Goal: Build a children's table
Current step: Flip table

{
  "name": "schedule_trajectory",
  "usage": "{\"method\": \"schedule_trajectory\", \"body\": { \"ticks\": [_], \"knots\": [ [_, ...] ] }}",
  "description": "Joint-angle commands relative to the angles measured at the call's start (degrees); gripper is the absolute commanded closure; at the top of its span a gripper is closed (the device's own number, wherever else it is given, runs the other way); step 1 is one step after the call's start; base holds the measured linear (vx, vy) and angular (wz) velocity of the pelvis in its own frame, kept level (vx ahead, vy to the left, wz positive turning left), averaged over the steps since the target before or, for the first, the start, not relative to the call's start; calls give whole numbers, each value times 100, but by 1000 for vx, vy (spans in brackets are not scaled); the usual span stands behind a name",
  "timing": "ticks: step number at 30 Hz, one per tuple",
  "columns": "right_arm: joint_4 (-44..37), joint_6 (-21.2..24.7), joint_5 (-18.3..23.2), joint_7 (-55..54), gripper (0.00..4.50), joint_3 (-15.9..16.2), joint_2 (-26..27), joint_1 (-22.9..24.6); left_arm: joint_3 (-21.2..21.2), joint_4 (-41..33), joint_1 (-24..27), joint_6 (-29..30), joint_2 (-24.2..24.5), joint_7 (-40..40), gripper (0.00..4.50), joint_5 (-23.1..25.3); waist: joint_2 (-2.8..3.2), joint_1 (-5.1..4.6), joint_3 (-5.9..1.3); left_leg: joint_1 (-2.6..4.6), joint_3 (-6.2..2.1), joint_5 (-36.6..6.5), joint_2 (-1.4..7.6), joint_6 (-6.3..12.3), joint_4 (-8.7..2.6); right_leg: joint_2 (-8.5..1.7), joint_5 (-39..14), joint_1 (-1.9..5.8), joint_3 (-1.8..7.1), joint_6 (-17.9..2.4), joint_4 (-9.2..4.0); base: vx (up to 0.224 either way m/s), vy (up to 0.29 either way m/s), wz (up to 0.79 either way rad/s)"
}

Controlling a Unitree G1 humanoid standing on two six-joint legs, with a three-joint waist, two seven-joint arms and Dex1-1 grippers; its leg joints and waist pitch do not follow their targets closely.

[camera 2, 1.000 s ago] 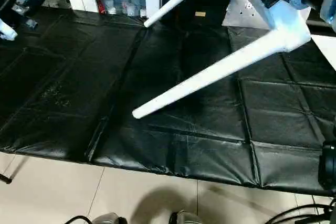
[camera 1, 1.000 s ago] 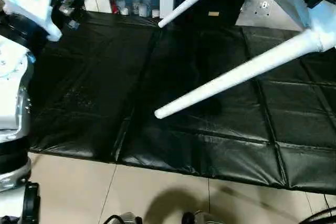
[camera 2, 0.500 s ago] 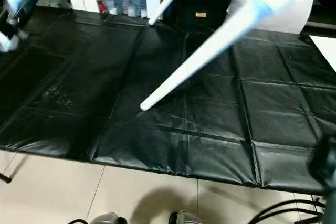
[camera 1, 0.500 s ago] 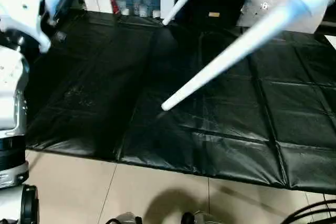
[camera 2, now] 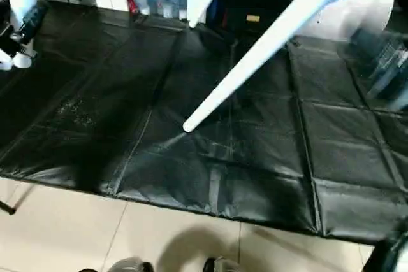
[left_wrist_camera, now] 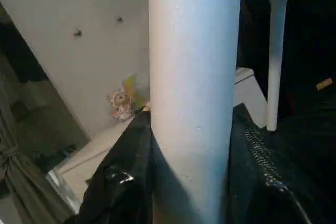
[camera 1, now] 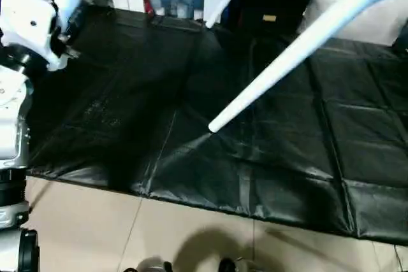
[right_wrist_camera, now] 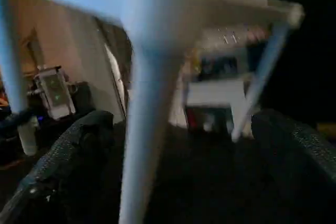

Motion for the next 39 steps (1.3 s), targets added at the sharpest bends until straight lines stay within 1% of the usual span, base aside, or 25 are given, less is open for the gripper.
{"method": "schedule_trajectory", "body": {
  "ticks": [1,2,3,4,6,8,9,10,14,16,17,20,22,23,24,25,29,30,32,33,34,35,36,37,39],
  "knots": [
    [-4,-283,-63,127,0,343,93,8,-254,137,34,-36,92,-245,294,248,-59,-15,-332,18,-207,-464,466,664,-425,-604,-2212,290,364,-797,-545,0,0,0],
    [46,-371,-111,155,0,474,154,0,-272,146,33,-57,115,-258,294,255,-61,-46,-321,12,-220,-544,467,603,-435,-608,-2336,293,360,-741,-553,0,0,0],
    [104,-399,-153,201,0,620,209,-31,-279,139,36,-60,124,-262,294,245,-51,-54,-312,34,-219,-611,470,575,-436,-611,-2421,276,364,-726,-572,0,0,0],
    [203,-541,-319,249,0,814,296,-93,-290,150,40,-79,140,-262,294,217,-110,-75,-312,28,-214,-641,467,550,-439,-613,-2493,278,368,-693,-579,0,0,0],
    [416,-698,-476,231,0,980,443,-257,-297,146,49,-83,146,-265,294,198,-65,-80,-301,24,-223,-629,474,513,-447,-628,-2521,274,384,-677,-575,0,0,0],
    [745,-933,-647,274,0,1178,659,-492,-319,169,49,-111,151,-291,294,177,-73,-106,-320,18,-230,-625,486,473,-446,-641,-2435,268,385,-758,-544,0,0,0],
    [1168,-1234,-855,318,0,1371,859,-747,-353,168,57,-129,156,-325,294,167,-55,-127,-315,21,-228,-630,495,455,-448,-644,-2326,258,398,-842,-531,0,0,0],
    [1244,-1282,-893,305,0,1399,893,-795,-357,165,59,-130,153,-328,294,166,-50,-132,-316,23,-226,-633,495,445,-447,-646,-2288,254,399,-880,-524,0,0,0],
    [1951,-1897,-1291,37,0,1774,1201,-1258,-396,211,51,-175,137,-378,294,118,-18,-96,-340,42,-208,-434,532,422,-455,-653,-1728,258,431,-1098,-446,0,0,0],
    [2180,-2073,-1392,-52,0,1861,1295,-1418,-407,236,46,-195,129,-400,294,100,-5,-81,-355,34,-202,-314,538,435,-454,-653,-1439,272,440,-1181,-406,0,0,0],
    [2448,-2257,-1445,-89,0,1899,1446,-1643,-441,259,47,-215,114,-429,294,89,2,-77,-363,36,-201,-263,544,445,-455,-653,-1281,271,440,-1249,-380,0,0,0],
    [2577,-2379,-1414,58,0,1917,1601,-1857,-494,294,60,-224,73,-445,294,76,2,-69,-348,35,-199,-382,562,428,-469,-673,-1273,286,457,-1318,-379,0,0,0],
    [2297,-2231,-1202,339,0,1925,1623,-1860,-507,346,86,-206,-6,-411,294,30,-32,-56,-339,34,-192,-413,563,446,-474,-674,-1326,293,463,-1285,-384,0,0,0],
    [1737,-1872,-894,624,0,1973,1581,-1725,-519,437,136,-195,-94,-388,294,-21,-24,-54,-338,27,-199,-416,567,454,-478,-677,-1342,304,464,-1281,-379,0,0,0],
    [1550,-1746,-781,721,0,1997,1556,-1675,-525,475,157,-197,-125,-383,294,-36,-34,-32,-331,45,-207,-399,597,493,-489,-674,-1358,304,477,-1186,-392,0,0,0],
    [1550,-1746,-781,721,0,1997,1556,-1675,-525,475,157,-197,-125,-383,294,-36,-19,-7,-345,65,-200,-370,585,500,-480,-667,-1333,286,467,-1192,-390,0,0,0],
    [245,-1101,-158,837,0,1991,1312,-1291,-568,794,430,-307,-380,-333,294,-89,-34,24,-354,50,-203,-214,584,572,-487,-666,-1194,294,469,-1112,-384,0,0,0],
    [73,-1024,-80,815,0,1967,1281,-1244,-570,818,475,-316,-403,-320,294,-86,-12,31,-359,51,-208,-212,590,567,-488,-671,-1203,288,468,-1094,-386,0,0,0],
    [-373,-849,95,738,0,1926,1196,-1116,-555,821,617,-318,-444,-293,294,-94,-28,31,-356,42,-216,-225,591,550,-498,-670,-1212,299,468,-1071,-399,0,0,0],
    [-822,-638,258,639,0,1876,1122,-974,-517,775,774,-318,-468,-260,294,-94,40,30,-358,54,-225,-247,605,506,-500,-668,-1124,287,467,-1087,-410,0,0,0],
    [-998,-581,289,571,0,1861,1091,-906,-493,645,930,-277,-454,-241,294,-87,65,29,-369,59,-233,-229,617,482,-496,-667,-1018,287,466,-1112,-388,0,0,0],
    [-998,-581,289,571,0,1861,1091,-906,-493,645,930,-277,-454,-241,294,-87,26,15,-386,52,-227,-144,612,512,-490,-657,-770,288,459,-1169,-364,0,0,0],
    [-1179,-511,304,480,0,1835,1061,-813,-430,345,1232,-146,-417,-179,294,-92,154,32,-387,54,-239,-127,600,499,-478,-663,-663,278,457,-1226,-340,0,0,0],
    [-1230,-490,305,451,0,1826,1054,-778,-392,199,1368,-72,-404,-146,294,-98,87,1,-383,36,-234,-95,625,491,-489,-649,-474,289,452,-1297,-335,0,0,0],
    [-1305,-474,262,405,0,1839,1024,-685,-277,-154,1650,90,-430,-84,294,-150,102,4,-365,28,-218,-181,614,477,-491,-650,-435,290,455,-1392,-334,0,0,0]
  ]
}}
